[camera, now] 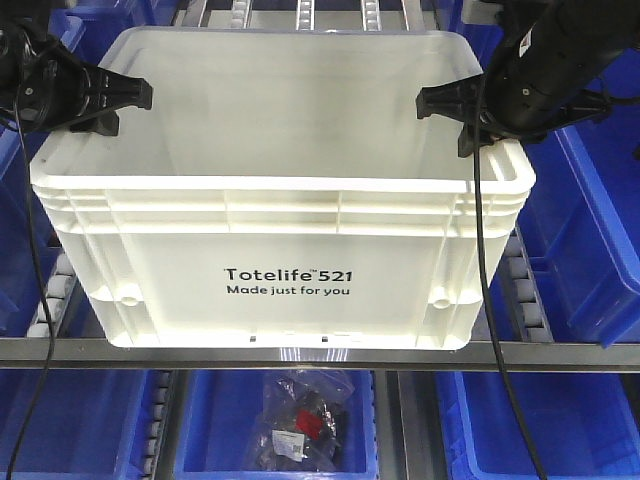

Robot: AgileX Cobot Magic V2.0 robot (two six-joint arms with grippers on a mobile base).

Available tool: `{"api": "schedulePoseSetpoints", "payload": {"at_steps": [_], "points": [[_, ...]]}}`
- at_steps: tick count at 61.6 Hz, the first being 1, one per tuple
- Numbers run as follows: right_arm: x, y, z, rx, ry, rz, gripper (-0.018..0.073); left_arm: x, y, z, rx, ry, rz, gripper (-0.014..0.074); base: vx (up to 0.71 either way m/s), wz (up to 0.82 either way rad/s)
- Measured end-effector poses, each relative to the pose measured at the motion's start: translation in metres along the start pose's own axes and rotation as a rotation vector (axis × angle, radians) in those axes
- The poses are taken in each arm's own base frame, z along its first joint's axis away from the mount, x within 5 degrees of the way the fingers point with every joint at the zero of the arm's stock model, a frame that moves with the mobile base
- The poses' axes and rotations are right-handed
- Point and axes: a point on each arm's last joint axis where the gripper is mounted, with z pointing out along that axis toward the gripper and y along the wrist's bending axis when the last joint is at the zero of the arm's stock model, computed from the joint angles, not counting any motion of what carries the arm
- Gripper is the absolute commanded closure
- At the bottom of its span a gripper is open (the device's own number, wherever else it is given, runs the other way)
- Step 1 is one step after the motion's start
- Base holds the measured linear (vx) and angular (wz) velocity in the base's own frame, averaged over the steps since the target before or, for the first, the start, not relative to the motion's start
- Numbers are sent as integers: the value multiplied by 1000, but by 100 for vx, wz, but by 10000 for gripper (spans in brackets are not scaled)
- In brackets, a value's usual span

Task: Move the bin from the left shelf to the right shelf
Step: 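Pull the gripped crate toward the robot off the shelf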

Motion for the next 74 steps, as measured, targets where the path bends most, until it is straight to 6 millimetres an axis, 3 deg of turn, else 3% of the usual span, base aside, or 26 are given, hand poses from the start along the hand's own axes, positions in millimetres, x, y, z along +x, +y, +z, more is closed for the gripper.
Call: {"api": "schedulePoseSetpoints", "payload": {"at_steps": [74], "points": [[0,0,0,0,-1,0,513,0,0,0,-1,0,0,485,-7,0]]}}
